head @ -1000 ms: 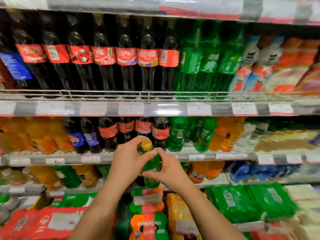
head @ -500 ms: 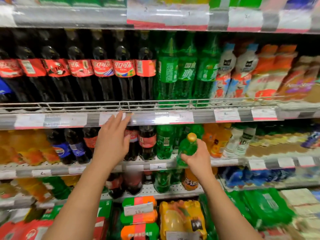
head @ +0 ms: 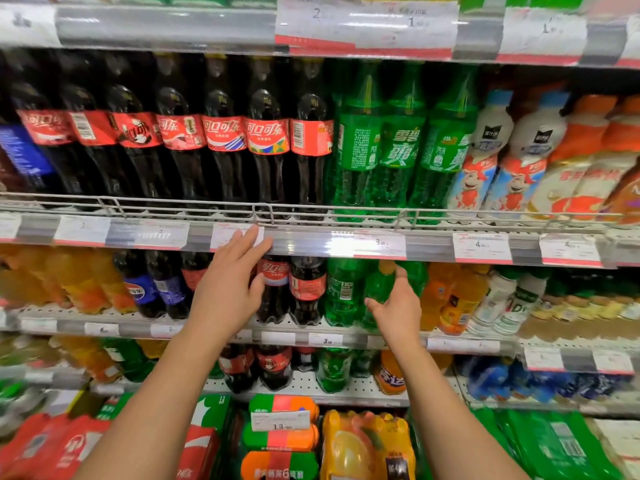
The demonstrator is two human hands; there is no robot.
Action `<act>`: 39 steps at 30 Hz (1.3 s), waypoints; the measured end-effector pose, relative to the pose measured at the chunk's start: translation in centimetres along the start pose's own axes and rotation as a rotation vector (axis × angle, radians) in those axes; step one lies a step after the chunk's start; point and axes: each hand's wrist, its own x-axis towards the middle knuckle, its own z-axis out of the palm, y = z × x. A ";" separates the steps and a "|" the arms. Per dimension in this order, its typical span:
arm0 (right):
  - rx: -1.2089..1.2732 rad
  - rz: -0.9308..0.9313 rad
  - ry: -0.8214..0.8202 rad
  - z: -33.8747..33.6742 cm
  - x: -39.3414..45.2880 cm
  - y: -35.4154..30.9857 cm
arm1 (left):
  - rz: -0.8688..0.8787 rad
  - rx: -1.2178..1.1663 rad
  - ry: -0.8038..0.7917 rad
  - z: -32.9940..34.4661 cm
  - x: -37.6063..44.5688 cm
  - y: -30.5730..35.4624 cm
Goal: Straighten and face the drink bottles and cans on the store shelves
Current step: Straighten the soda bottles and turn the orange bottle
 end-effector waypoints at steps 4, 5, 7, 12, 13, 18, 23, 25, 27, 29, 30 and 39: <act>-0.301 -0.054 -0.047 -0.9 1.1 -1.0 | -0.004 0.004 0.005 0.3 -0.1 -0.1; -0.354 -0.053 -0.048 -1.1 1.1 -1.2 | -0.006 0.006 0.006 0.3 -0.1 -0.1; -0.417 -0.042 -0.054 -1.4 0.6 -1.6 | -0.005 0.009 0.011 0.3 -0.1 -0.2; -0.467 -0.050 0.005 -1.4 -0.5 -1.4 | -0.003 0.014 0.018 0.4 -0.1 -0.3; -0.470 -0.053 0.010 -1.4 -0.5 -1.3 | -0.003 0.016 0.020 0.4 -0.1 -0.3; -0.476 -0.037 -0.001 -1.8 0.8 -1.3 | -0.008 0.008 0.015 0.6 -0.1 -0.3; -0.470 0.008 -0.090 -1.8 2.7 -1.4 | -0.026 0.008 0.009 0.4 0.0 -0.1; -0.448 0.021 -0.133 -1.7 3.2 -1.5 | -0.033 0.012 0.005 0.3 0.0 0.0; -0.421 0.043 -0.177 -1.8 3.5 -1.7 | -0.036 0.019 -0.001 0.2 0.0 0.0; -0.387 0.035 -0.192 -2.0 3.5 -1.4 | -0.029 0.026 -0.012 0.1 0.1 -0.1; -0.358 0.012 -0.190 -2.1 3.3 -1.0 | -0.025 0.031 -0.019 0.0 0.1 -0.1; 0.009 -0.124 0.027 -3.5 -1.4 5.3 | -0.076 0.083 -0.058 -0.1 0.2 1.7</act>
